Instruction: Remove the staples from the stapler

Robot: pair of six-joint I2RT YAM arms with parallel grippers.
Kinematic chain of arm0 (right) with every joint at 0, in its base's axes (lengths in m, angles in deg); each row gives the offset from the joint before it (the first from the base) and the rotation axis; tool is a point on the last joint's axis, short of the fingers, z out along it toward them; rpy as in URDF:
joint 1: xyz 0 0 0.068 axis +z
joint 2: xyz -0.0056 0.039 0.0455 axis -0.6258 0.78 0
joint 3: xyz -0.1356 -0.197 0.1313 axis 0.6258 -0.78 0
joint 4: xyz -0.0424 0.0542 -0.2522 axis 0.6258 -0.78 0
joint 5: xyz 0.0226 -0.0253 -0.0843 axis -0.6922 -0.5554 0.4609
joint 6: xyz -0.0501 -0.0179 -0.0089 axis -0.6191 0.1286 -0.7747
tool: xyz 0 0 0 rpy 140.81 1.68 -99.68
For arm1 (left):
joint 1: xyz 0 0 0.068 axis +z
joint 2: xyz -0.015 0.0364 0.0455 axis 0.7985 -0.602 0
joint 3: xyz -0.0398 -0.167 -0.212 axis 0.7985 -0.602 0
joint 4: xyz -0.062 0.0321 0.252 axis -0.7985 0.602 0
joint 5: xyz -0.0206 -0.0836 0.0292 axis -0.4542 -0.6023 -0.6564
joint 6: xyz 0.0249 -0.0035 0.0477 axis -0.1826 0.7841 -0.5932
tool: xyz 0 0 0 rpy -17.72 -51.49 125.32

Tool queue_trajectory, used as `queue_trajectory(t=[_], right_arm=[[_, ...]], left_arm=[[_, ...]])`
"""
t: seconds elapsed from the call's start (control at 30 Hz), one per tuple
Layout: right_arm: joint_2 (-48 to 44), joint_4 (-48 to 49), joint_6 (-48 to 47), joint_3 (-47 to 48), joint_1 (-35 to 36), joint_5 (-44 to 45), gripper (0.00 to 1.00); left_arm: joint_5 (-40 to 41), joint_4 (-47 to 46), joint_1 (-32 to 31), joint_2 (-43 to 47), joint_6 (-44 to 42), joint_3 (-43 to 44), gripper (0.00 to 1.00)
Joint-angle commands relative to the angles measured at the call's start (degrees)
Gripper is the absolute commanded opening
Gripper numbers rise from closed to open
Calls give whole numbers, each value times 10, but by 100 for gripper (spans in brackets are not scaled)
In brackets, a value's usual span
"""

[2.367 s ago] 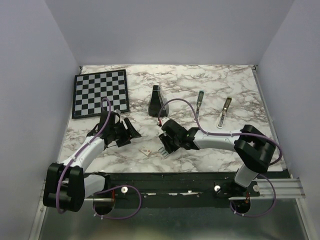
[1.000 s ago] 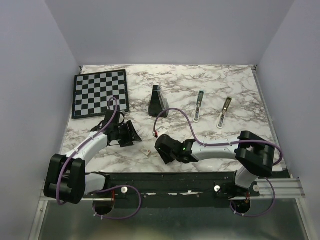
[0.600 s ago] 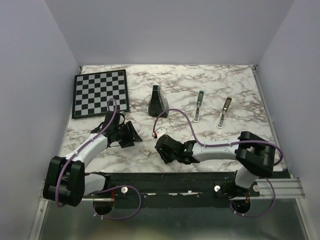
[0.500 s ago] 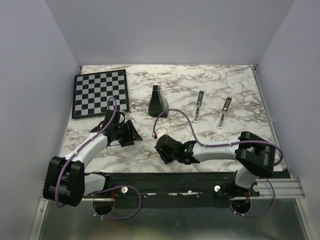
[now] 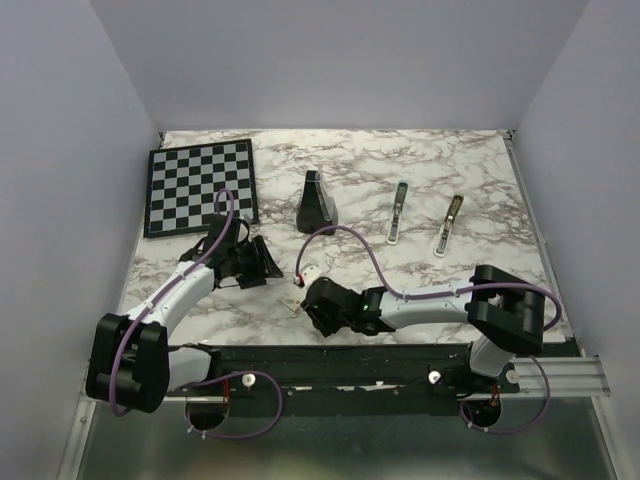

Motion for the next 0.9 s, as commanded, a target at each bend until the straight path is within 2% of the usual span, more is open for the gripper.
queue_trajectory(t=[0.0, 0.13, 0.37, 0.87], right_arm=[[30, -13, 8, 33, 12, -12, 41], [45, -22, 7, 58, 16, -5, 41], [54, -21, 24, 68, 16, 6, 41], [68, -30, 15, 84, 17, 7, 41]], left_arm=[[8, 9, 3, 14, -13, 15, 61], [-19, -17, 3, -1, 6, -5, 60], [10, -12, -1, 12, 5, -8, 57], [6, -60, -14, 0, 42, -48, 50]])
